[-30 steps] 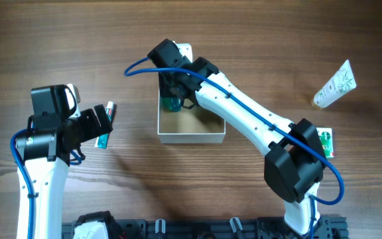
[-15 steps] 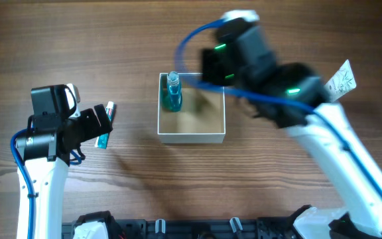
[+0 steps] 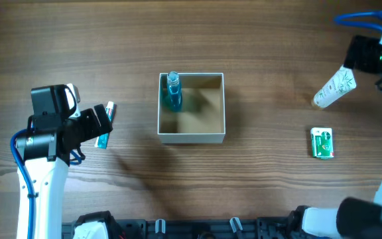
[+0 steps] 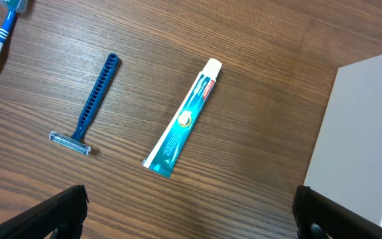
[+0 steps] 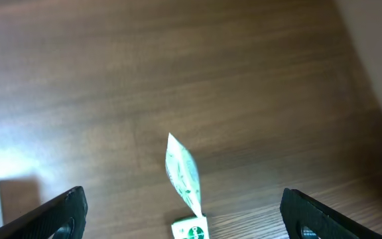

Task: Pack container
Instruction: 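Grasp the white Pantene tube with the right gripper, then place the Pantene tube upright in the box beside the bottle, then move the right gripper to the green Dettol soap and grasp it, then lower the Dettol soap into the box front-right and release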

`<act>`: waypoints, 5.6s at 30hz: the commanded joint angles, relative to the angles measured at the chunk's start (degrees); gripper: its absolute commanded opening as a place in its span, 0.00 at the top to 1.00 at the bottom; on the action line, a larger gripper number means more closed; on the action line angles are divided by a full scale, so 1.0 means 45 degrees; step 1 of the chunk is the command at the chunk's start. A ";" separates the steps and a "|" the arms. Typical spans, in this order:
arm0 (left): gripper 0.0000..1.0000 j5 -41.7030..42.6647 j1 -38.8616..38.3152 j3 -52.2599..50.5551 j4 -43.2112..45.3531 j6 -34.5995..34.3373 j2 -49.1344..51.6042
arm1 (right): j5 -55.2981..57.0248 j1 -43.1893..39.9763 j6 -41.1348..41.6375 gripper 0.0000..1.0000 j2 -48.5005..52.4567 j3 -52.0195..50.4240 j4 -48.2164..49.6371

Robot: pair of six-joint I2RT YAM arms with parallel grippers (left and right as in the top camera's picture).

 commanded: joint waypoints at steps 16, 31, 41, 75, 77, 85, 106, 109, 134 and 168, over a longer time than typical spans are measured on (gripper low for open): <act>0.00 0.0253 0.0092 0.0175 0.0019 0.0204 -0.0068 | -0.0471 -0.0044 -0.0525 0.96 0.3075 -0.1039 -0.0049; 0.00 0.0253 0.0092 0.0175 0.0024 0.0204 -0.0068 | 0.0214 0.3293 0.2540 0.96 -0.1122 -0.0335 -0.0816; 0.00 0.0257 0.0092 0.0175 0.0024 0.0199 -0.0068 | 0.0933 0.9578 0.5095 0.96 -0.0151 0.4386 -0.2793; 0.00 0.0253 0.0097 0.0175 0.0034 0.0204 -0.0068 | 0.2900 1.0783 0.5605 0.72 0.4401 0.4765 -0.0481; 0.00 0.0253 0.0097 0.0175 0.0034 0.0204 -0.0068 | 0.3691 1.0331 0.6407 0.47 0.3366 0.4765 -0.0549; 0.00 0.0253 0.0097 0.0175 0.0039 0.0204 -0.0068 | 0.1705 0.3944 0.7422 0.10 0.1229 0.4765 -0.4425; 0.00 0.0257 0.0092 0.0175 0.0029 0.0199 -0.0068 | 0.0107 0.2429 0.6125 0.00 -0.5153 -1.0613 0.2739; 0.00 0.0257 0.0092 0.0175 -0.0015 0.0199 -0.0068 | 0.2599 0.2069 0.4527 0.00 -0.4692 -1.0501 0.3322; 0.00 0.0257 0.0092 0.0175 -0.0010 0.0204 -0.0068 | 0.0544 -0.0806 0.1166 0.00 0.2497 -1.0511 0.4697; 0.00 0.0253 0.0097 0.0175 -0.0015 0.0204 -0.0068 | 0.0185 -0.0423 0.2157 0.96 0.2137 -0.7873 0.2992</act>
